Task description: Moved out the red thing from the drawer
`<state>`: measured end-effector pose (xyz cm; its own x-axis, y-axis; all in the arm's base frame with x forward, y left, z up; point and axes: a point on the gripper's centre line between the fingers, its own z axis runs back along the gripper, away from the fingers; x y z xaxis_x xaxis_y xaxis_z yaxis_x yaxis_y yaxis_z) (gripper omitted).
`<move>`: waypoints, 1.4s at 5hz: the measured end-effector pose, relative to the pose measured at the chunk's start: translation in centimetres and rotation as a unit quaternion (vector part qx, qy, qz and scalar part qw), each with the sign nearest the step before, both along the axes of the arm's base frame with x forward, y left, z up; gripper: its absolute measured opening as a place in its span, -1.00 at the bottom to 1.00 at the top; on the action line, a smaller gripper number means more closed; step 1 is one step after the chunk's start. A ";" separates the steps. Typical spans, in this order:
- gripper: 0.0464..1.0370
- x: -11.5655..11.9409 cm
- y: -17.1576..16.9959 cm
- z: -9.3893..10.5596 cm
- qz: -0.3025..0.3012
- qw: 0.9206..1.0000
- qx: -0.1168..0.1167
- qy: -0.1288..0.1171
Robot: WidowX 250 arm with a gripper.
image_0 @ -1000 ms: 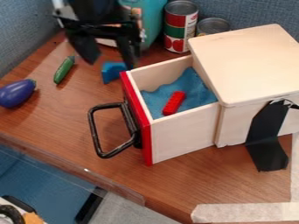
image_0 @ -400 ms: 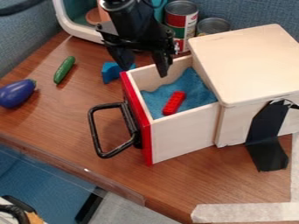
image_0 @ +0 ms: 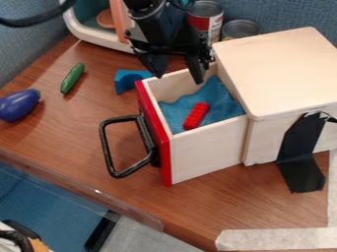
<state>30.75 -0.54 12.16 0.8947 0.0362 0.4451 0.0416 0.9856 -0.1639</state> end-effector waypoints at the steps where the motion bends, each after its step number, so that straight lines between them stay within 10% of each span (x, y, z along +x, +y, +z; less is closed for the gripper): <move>1: 0.92 -0.1 -0.1 -0.8 -0.012 1.000 0.002 -0.002; 7: 0.92 0.5 -0.9 -5.5 -0.032 0.999 0.023 0.013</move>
<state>31.22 -1.48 6.63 0.9059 -0.0413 0.4216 0.1005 0.9878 -0.1193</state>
